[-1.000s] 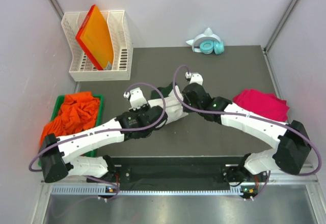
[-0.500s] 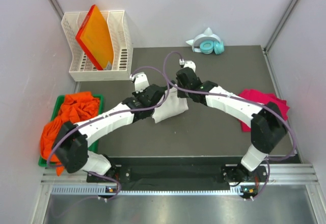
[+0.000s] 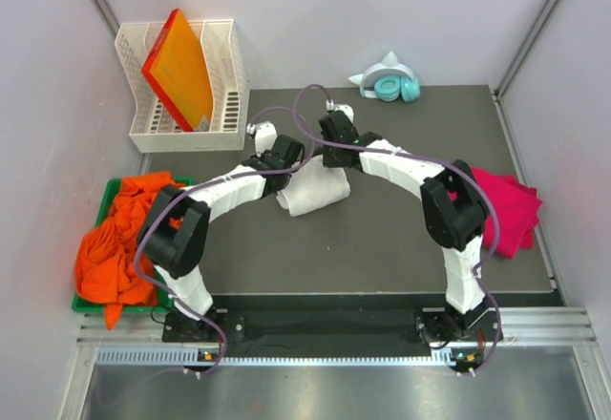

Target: Fold and stack the t-shirts

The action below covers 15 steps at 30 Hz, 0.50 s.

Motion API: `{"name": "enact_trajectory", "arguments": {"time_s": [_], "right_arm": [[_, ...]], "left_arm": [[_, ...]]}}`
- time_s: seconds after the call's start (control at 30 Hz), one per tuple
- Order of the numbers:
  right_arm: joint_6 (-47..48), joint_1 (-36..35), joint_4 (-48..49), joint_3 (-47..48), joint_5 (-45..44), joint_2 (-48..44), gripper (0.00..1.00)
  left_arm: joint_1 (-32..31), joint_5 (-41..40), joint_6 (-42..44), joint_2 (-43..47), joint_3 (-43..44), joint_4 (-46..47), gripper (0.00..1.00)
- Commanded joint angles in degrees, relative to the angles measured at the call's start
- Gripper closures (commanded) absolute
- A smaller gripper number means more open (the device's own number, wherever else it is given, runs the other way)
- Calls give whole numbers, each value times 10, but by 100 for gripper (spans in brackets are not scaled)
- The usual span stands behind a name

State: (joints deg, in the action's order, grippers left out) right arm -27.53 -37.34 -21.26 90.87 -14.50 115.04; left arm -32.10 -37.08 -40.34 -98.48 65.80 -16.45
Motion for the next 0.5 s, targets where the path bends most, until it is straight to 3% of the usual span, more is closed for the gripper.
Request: {"name": "enact_trajectory", "arguments": {"time_s": [0.0,0.3,0.33,0.4,0.43,0.47], "right_arm": [[7,29,-11,17,-32,24,100],[9,42,1,6,-3,48,100],[9,42,7,4,-8,35,90],[11,41,10,5,-20,19,78],[11,43,3,15,-25,2,66],[9,42,-5,22,-29,-6,61]], "left_arm": [[12,-8,22,-41,21,-11,100],[15,9,20,-88,33,-11,99],[16,10,22,-78,30,-7,91],[15,8,30,-63,27,6,61],[15,8,36,-46,27,11,51],[15,6,39,-39,27,13,45]]}}
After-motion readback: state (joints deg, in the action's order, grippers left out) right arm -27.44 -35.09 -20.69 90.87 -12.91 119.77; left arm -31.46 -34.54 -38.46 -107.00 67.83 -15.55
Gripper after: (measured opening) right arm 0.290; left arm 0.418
